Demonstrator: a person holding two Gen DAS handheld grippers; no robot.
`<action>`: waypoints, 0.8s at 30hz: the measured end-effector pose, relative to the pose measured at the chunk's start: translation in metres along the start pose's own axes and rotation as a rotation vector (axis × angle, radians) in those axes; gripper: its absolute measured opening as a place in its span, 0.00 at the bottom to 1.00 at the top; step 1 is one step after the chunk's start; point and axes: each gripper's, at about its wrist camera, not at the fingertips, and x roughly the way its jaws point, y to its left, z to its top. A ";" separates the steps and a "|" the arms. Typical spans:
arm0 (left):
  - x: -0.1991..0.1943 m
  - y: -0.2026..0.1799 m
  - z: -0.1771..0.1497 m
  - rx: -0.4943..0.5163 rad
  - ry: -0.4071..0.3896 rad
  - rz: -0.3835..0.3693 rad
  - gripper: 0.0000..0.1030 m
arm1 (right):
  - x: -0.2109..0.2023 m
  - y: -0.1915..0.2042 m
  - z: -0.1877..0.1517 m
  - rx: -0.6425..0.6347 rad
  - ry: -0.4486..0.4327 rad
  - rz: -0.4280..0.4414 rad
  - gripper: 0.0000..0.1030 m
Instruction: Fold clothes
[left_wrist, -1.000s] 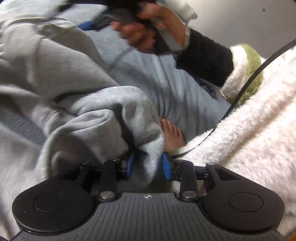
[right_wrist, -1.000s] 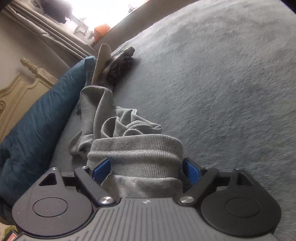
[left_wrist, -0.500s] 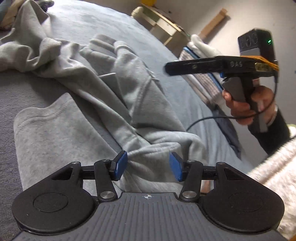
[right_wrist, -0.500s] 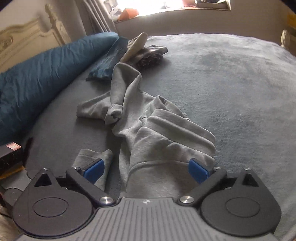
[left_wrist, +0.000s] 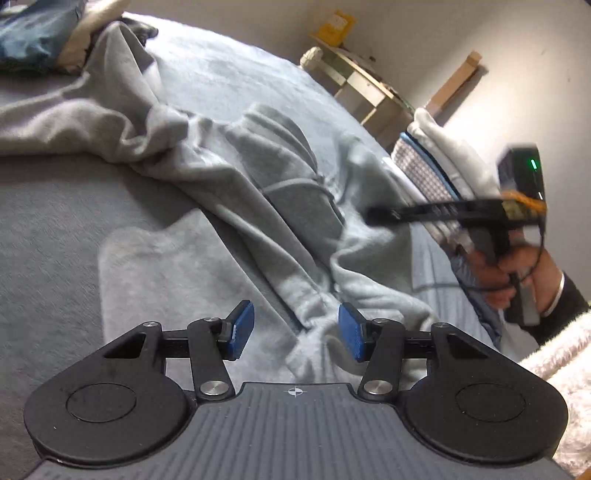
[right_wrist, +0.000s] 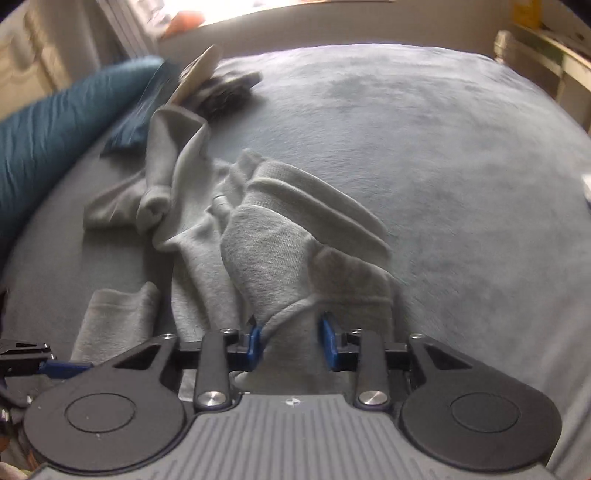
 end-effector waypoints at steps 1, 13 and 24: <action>0.000 0.002 0.006 0.008 -0.008 0.009 0.49 | -0.005 -0.012 -0.006 0.038 -0.005 -0.001 0.31; 0.068 -0.014 0.106 0.254 -0.059 0.116 0.70 | 0.004 -0.145 -0.086 0.580 0.028 0.092 0.28; 0.142 0.002 0.179 0.301 0.029 0.043 0.96 | 0.016 -0.168 -0.097 0.633 0.020 0.230 0.30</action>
